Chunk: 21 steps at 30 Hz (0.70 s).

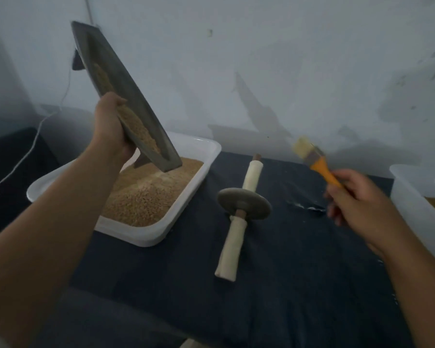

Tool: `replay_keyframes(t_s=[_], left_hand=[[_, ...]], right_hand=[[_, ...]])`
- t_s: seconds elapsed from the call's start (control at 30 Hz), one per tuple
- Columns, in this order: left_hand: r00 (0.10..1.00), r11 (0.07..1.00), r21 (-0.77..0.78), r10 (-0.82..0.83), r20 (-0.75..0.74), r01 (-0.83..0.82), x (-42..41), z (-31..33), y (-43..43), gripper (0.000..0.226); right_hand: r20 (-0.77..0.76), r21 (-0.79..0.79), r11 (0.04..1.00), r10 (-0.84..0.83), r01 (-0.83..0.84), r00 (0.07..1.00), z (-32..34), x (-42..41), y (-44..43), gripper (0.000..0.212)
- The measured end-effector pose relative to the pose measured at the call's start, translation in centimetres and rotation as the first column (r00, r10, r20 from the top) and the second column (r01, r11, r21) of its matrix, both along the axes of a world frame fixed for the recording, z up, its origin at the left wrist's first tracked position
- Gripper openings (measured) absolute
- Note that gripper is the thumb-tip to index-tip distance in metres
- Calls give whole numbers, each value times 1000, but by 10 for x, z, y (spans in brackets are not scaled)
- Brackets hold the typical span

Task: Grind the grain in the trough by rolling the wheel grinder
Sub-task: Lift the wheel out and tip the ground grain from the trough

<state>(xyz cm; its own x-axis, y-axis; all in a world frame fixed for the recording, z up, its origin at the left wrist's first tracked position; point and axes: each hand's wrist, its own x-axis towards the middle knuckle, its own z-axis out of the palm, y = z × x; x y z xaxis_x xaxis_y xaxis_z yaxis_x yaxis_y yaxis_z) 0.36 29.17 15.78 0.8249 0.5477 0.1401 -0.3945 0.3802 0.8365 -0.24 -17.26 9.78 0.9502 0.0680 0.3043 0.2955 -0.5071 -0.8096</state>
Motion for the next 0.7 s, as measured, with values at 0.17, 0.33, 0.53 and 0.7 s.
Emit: replay_keyframes(t_s=[0.17,0.33,0.53,0.7], left_hand=[[972,969,172,199,-128,-175,28,-7,23,57],[929,844,426,370,-19,-327,38,-13,26,35],[939,751,576,330,97,-323,37,-15,26,36],[950,769,563,291,113,-303,37,-11,15,38]], right_hand=[[75,-40,964,265,-262,961,41,30,94,21],[75,-92,935,348,-341,934,70,58,171,25],[248,-67,902,429,-426,869,88,72,225,30],[431,66,892,378,-446,819,99,85,277,33]])
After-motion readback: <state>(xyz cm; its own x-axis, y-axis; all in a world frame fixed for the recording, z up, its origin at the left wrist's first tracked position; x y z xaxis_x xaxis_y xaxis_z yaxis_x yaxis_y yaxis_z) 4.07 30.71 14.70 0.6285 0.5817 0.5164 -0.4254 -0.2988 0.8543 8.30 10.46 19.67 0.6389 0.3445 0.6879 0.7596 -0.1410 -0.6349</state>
